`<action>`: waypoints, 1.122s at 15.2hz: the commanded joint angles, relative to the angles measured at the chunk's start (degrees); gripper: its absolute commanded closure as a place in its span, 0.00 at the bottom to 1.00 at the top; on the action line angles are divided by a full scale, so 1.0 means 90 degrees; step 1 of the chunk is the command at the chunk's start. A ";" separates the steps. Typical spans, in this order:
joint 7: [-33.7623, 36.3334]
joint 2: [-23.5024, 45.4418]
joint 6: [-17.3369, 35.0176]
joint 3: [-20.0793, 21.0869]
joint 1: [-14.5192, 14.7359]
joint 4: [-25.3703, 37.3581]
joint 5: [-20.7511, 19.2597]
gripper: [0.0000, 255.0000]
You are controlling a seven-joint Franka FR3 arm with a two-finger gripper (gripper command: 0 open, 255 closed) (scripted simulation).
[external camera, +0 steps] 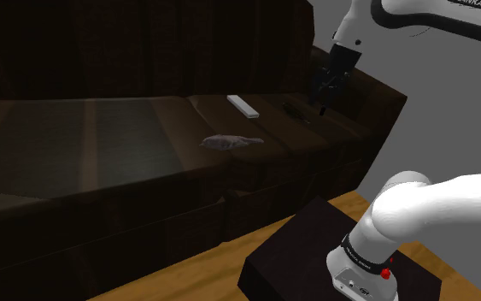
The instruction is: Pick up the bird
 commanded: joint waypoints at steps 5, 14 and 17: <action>-0.0418 0.0428 0.0636 -0.0369 -0.0115 -0.0116 -0.0286 0.00; -0.1323 0.1762 0.2028 -0.1218 -0.0291 0.0086 -0.0672 0.00; -0.1635 0.2302 0.2449 -0.1504 -0.0314 0.0298 -0.0689 0.00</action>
